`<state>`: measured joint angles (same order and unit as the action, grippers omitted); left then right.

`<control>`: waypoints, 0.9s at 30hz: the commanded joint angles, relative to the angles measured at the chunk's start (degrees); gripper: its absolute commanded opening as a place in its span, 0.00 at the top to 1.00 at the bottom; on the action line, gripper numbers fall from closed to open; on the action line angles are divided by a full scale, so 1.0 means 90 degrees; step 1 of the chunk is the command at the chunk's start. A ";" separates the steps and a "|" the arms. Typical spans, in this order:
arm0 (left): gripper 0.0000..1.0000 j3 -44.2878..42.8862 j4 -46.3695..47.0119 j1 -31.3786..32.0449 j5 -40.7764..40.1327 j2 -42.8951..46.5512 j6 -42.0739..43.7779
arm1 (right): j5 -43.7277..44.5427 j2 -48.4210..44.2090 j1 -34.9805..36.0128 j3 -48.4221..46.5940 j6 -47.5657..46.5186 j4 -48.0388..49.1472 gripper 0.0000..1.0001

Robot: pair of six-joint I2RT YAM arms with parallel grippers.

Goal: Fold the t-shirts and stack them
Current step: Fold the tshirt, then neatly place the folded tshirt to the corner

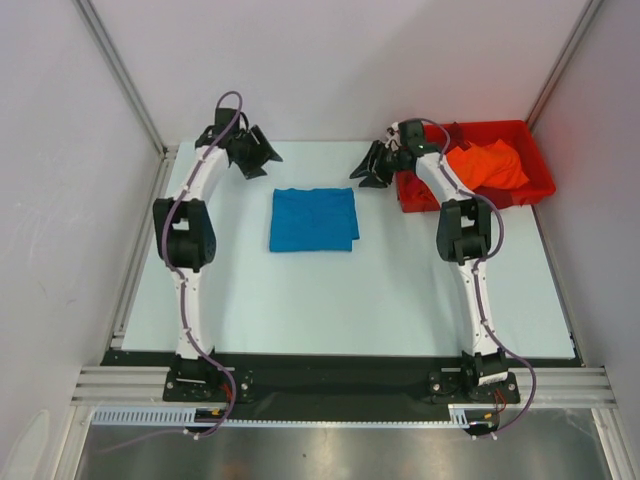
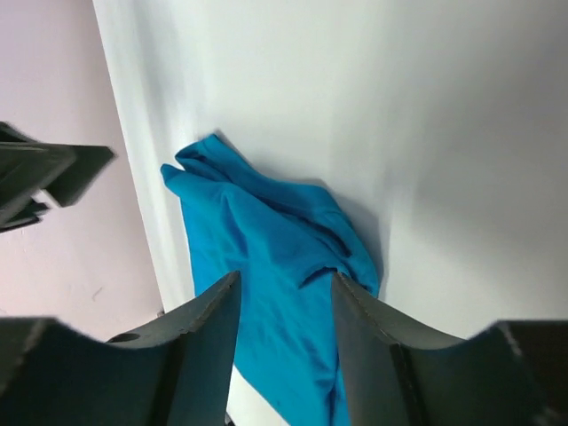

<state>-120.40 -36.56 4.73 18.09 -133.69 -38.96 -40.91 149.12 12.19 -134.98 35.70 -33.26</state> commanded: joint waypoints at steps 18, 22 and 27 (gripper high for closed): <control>0.43 0.1523 0.0107 0.2432 -0.0740 0.1916 0.0384 | 0.1127 -0.2545 0.0482 0.3444 -0.1985 -0.0729 0.47; 0.41 0.1249 0.0009 0.2550 -0.1023 0.1573 0.0169 | 0.1234 -0.2584 0.0619 0.3854 -0.1965 -0.0417 0.47; 0.37 0.0752 -0.0215 0.2677 -0.1569 0.1134 -0.0017 | 0.1108 -0.2497 0.0638 0.4245 -0.1839 -0.0026 0.48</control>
<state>-108.66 -37.87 28.97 8.84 -122.41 -37.45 -31.31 128.27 18.35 -97.58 19.40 -37.56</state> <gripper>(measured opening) 0.628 0.531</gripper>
